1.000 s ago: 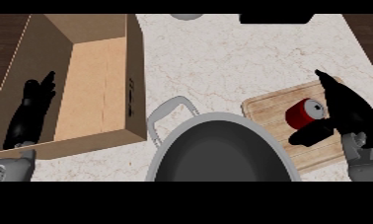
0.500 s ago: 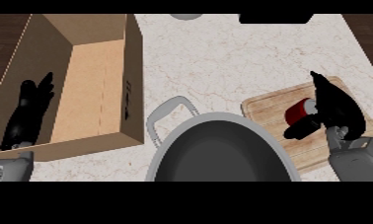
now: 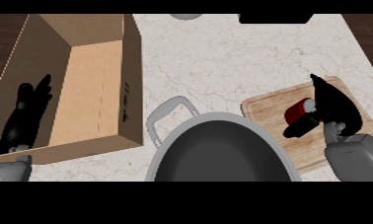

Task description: Pick the can from the cutting board and place it in the pot

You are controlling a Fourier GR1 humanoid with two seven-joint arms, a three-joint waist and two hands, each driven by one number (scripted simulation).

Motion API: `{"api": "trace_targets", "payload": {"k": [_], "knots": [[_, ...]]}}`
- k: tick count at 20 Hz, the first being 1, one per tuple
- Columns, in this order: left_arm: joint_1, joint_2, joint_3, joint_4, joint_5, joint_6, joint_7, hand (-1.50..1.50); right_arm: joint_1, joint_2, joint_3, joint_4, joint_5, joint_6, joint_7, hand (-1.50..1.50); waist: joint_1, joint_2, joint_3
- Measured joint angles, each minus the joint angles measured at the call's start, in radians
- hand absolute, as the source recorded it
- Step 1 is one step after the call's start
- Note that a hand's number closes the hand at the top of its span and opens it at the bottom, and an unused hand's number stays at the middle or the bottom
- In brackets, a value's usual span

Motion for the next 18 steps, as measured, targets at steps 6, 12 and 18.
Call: {"api": "trace_targets", "payload": {"k": [6,12,18], "knots": [[-0.015,-0.028,0.012,0.012,-0.025,-0.006,-0.002,0.0,0.011,0.062,-0.028,0.072,0.049,0.005,-0.037,-1.5,-0.001,0.0,0.0],[0.007,-0.047,0.032,0.013,-0.05,-0.024,-0.028,0.0,0.034,0.096,-0.084,0.129,0.09,0.0,-0.099,-1.5,-0.001,0.0,-0.001],[0.017,-0.07,0.044,-0.016,-0.067,-0.044,-0.005,0.0,0.031,0.12,-0.132,0.163,0.113,0.022,-0.142,1.5,-0.001,-0.002,-0.003]]}}
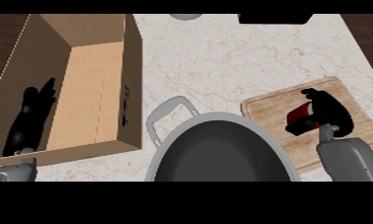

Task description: Pick the can from the cutting board and place it in the pot

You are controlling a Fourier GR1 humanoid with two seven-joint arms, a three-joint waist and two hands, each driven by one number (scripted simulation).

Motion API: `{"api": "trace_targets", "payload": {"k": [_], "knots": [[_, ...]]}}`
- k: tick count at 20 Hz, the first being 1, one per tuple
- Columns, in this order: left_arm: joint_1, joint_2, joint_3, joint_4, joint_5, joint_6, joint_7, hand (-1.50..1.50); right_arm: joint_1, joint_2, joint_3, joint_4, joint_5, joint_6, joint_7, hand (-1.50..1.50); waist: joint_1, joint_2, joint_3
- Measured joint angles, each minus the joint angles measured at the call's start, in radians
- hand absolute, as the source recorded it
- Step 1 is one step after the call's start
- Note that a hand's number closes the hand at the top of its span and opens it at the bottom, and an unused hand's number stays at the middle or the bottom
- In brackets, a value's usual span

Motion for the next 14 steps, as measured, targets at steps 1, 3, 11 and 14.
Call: {"api": "trace_targets", "payload": {"k": [1,3,11,14], "knots": [[0.007,-0.005,0.002,-0.009,-0.004,-0.003,0.0,0.0,0.002,0.003,-0.007,0.004,0.005,-0.003,-0.019,1.5,0.0,0.0,0.0],[-0.003,-0.003,0.015,0.017,-0.006,-0.007,-0.018,0.0,-0.011,0.017,0.006,0.008,0.04,-0.018,-0.026,1.5,0.0,0.0,-0.001],[-0.018,-0.011,0.039,0.03,-0.013,-0.021,-0.026,0.0,-0.026,-0.006,0.024,0.028,0.167,-0.046,-0.099,1.5,0.0,0.002,0.002],[-0.035,-0.02,0.037,0.033,-0.027,-0.018,-0.011,0.0,-0.018,-0.013,0.025,-0.01,0.207,-0.051,-0.102,1.5,-0.001,0.002,0.003]]}}
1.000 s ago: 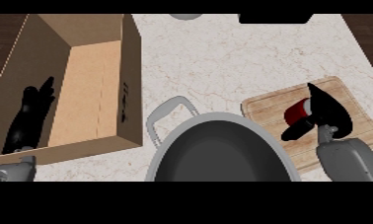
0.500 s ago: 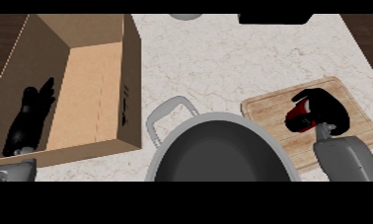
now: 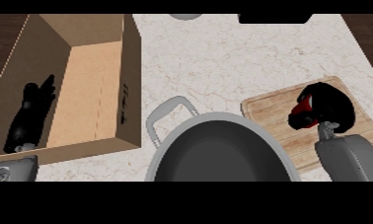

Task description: Pick the can from the cutting board and place it in the pot

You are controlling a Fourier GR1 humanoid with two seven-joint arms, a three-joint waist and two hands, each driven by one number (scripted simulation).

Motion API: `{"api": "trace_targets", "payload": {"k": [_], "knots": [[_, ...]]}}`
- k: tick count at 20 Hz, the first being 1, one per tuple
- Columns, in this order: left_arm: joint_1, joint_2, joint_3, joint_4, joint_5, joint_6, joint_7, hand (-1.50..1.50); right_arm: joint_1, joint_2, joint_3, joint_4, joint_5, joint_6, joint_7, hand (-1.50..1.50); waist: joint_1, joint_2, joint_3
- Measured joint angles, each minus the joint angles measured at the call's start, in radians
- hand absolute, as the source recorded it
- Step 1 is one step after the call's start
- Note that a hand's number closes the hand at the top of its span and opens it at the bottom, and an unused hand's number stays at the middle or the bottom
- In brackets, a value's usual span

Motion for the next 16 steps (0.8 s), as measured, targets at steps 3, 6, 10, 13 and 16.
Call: {"api": "trace_targets", "payload": {"k": [3,6,10,13,16], "knots": [[-0.003,0.0,0.002,-0.004,0.002,-0.007,0.008,0.0,-0.002,-0.031,0.025,-0.017,0.01,0.003,-0.095,1.5,0.003,0.001,0.0],[-0.012,-0.006,-0.005,-0.004,0.001,-0.009,0.007,0.0,-0.006,-0.103,0.107,-0.048,-0.021,0.056,-0.331,1.5,0.014,0.004,0.002],[-0.017,-0.006,-0.01,-0.004,-0.001,-0.012,0.011,0.0,-0.016,-0.213,0.202,-0.113,-0.05,0.085,-0.661,1.5,0.022,0.003,0.005],[-0.012,-0.006,-0.003,-0.001,-0.002,-0.005,0.009,0.0,-0.013,-0.312,0.173,-0.14,-0.103,0.04,-0.911,1.5,0.007,0.003,0.006],[-0.004,0.001,0.01,0.0,0.002,-0.004,0.008,0.0,0.002,-0.379,0.088,-0.152,-0.224,0.012,-1.139,1.5,-0.009,0.0,0.005]]}}
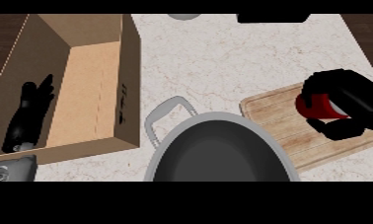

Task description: Pick the can from the cutting board and place it in the pot

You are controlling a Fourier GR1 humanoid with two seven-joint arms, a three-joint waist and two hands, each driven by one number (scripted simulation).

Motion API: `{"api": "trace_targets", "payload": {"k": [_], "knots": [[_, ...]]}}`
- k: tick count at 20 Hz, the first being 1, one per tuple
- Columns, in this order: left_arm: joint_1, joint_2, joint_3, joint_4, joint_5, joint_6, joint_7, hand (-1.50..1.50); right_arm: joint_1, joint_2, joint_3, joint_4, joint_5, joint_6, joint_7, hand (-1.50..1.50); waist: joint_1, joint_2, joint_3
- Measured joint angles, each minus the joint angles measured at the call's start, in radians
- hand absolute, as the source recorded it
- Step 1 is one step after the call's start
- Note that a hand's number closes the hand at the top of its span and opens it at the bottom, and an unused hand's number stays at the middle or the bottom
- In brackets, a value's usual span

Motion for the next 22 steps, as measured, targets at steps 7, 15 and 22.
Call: {"api": "trace_targets", "payload": {"k": [7,15,22], "knots": [[0.011,0.004,0.012,-0.004,0.001,0.003,0.004,0.0,0.01,-0.055,-0.238,-0.008,-0.374,0.077,-0.369,1.5,-0.018,-0.005,-0.002],[0.03,0.004,0.009,-0.034,-0.003,-0.008,0.011,0.0,0.047,-0.149,-0.465,-0.172,-0.702,0.266,-0.351,1.5,-0.011,-0.006,-0.005],[0.025,0.001,0.01,-0.055,-0.008,-0.013,0.032,0.0,0.091,-0.205,-0.53,-0.431,-0.899,0.379,-0.116,1.5,-0.007,-0.005,-0.006]]}}
